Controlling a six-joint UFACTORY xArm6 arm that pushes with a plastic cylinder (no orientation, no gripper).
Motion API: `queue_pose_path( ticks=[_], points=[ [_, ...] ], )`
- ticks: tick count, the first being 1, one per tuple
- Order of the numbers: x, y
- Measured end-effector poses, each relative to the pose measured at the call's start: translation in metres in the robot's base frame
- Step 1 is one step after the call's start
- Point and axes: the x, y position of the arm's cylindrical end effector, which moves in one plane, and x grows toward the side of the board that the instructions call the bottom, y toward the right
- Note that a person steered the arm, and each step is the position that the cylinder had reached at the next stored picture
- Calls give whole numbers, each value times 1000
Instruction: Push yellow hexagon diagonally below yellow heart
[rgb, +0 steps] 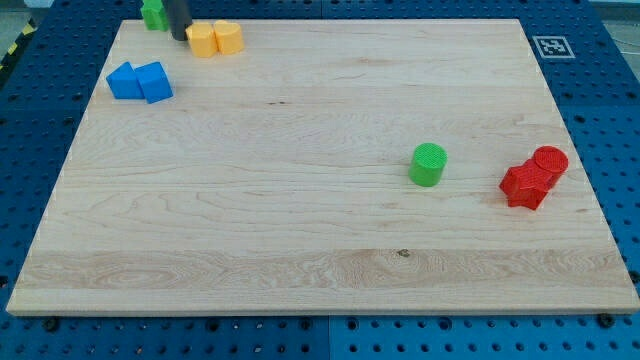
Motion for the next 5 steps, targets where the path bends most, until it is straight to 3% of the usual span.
queue_pose_path(
  ticks=[3, 5],
  points=[
    [20, 29],
    [-7, 21]
  ],
)
